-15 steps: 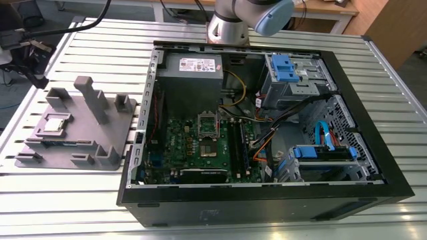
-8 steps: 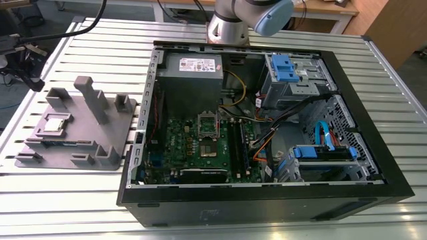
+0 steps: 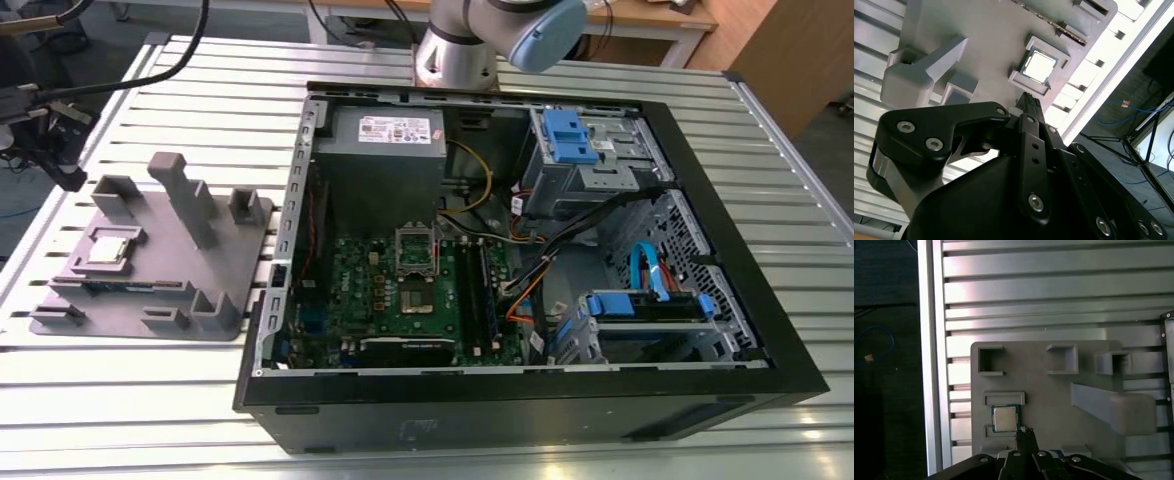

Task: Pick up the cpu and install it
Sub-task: 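Reach for the cpu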

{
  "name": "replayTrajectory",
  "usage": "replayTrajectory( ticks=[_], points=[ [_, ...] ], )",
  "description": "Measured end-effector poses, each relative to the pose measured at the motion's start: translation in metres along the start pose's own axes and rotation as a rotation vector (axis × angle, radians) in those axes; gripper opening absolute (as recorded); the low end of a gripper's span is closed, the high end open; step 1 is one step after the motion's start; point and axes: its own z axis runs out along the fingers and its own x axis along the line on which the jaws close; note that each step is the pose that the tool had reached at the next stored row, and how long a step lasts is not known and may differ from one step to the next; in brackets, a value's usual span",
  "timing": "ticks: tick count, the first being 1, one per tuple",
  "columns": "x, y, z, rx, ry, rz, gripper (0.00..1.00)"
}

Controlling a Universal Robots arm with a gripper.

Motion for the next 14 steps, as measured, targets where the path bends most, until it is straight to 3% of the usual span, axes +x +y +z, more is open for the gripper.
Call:
replayTrajectory(
  ticks=[14],
  points=[
    [0.0074, -0.0021, 0.021, 0.0004, 0.0057, 0.0, 0.11]
  ],
)
